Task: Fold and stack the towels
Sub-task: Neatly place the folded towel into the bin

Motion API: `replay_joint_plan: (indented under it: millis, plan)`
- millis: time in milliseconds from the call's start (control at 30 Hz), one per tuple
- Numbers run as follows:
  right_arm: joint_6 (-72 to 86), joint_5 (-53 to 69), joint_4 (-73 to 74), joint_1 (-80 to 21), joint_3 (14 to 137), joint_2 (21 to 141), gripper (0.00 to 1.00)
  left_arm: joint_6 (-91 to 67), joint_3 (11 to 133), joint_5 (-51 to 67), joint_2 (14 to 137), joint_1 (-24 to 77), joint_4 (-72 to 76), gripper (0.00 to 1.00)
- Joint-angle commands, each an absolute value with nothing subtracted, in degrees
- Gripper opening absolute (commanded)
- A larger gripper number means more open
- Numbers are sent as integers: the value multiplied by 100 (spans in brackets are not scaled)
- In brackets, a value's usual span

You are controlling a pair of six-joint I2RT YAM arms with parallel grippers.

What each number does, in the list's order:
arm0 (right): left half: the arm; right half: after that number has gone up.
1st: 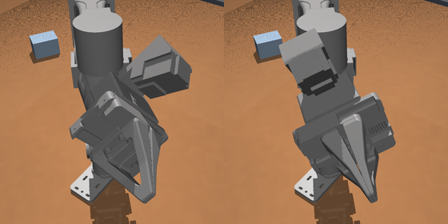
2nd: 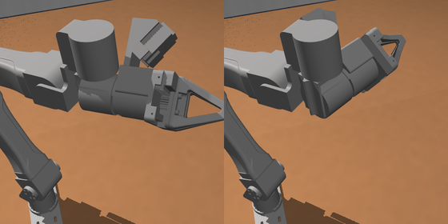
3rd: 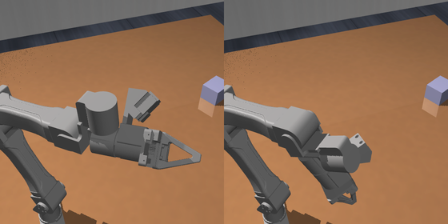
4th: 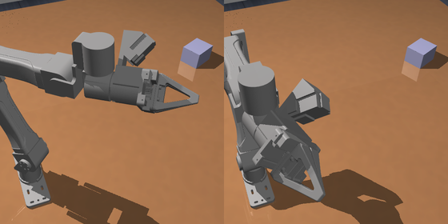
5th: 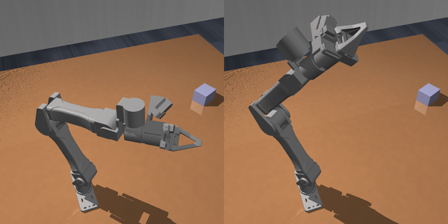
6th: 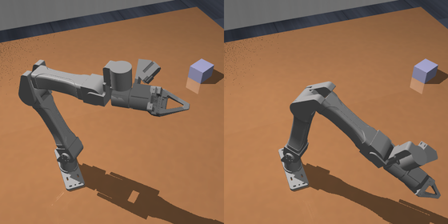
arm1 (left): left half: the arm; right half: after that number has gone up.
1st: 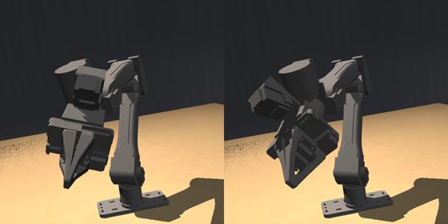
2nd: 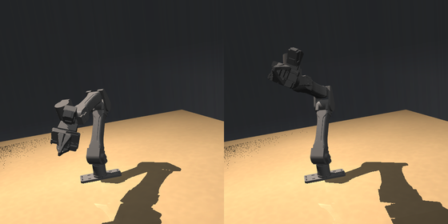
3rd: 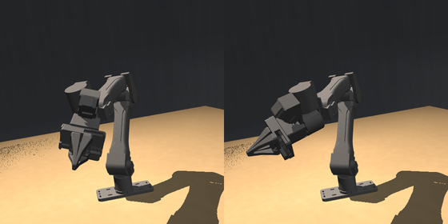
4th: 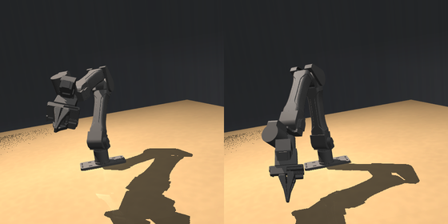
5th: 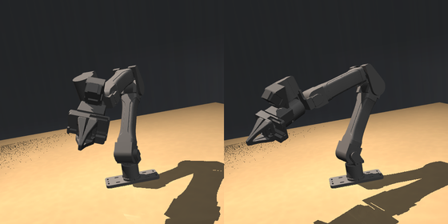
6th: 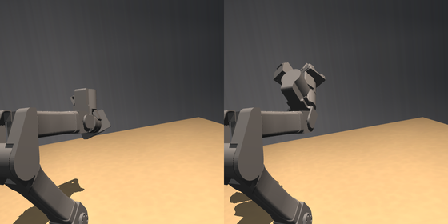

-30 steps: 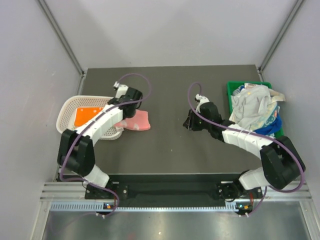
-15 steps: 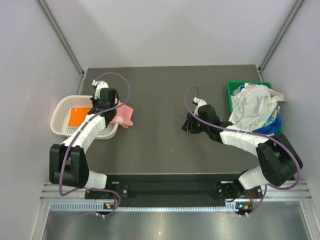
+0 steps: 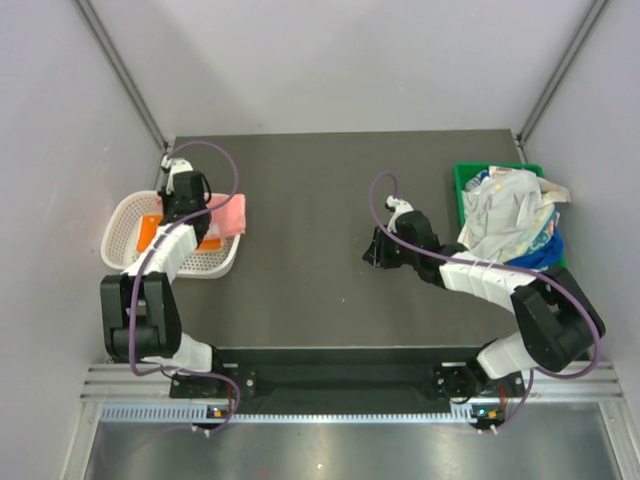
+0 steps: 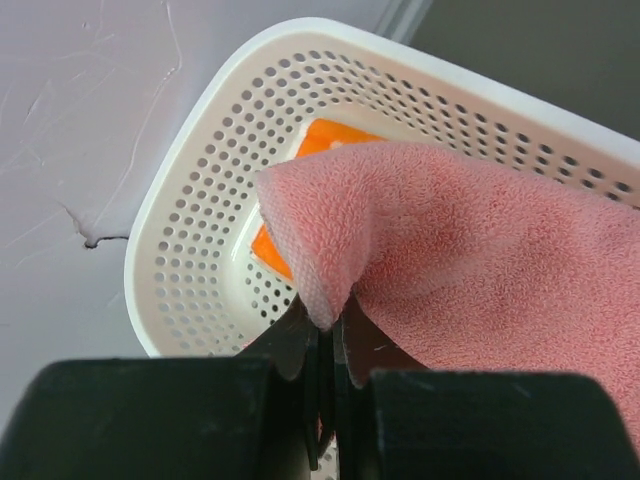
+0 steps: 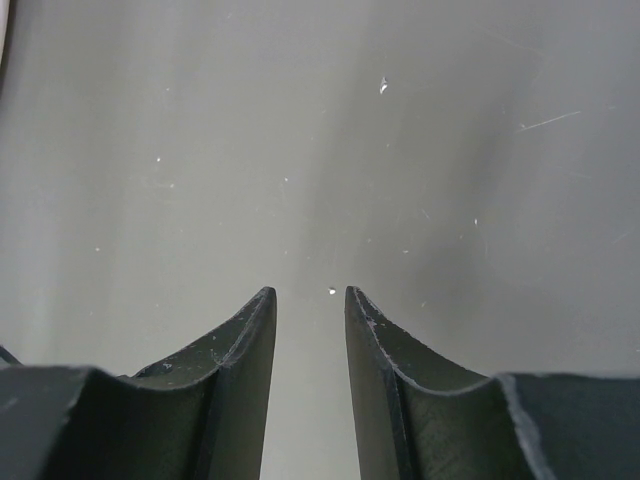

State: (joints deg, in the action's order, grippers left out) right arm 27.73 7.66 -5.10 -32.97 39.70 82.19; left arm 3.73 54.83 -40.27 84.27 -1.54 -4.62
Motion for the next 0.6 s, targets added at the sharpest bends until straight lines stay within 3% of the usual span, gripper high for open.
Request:
replay_joint_plan:
  millis: [0,333,400,467,533,567]
  plan:
    - [2812,844,-861,-3393,3902,8227,34,624,5599,-3920,8727,-526,193,0]
    - [2786,853,-888,-3401,3832,8139,34,440,5870,-3717,9825,-1151,405,0]
    - [2769,853,-896,-3401,3841,8147,34,273,6046,-3709,9966,-1169,255,34]
    - [2777,853,-896,-3401,3858,8156,34,80,6091,-3972,9976,-1178,158,56]
    - [2769,844,-896,-3393,3850,8156,34,53,6091,-4051,9932,-1178,193,90]
    - [2769,844,-905,-3401,3850,8156,34,27,6108,-4130,9871,-1178,167,99]
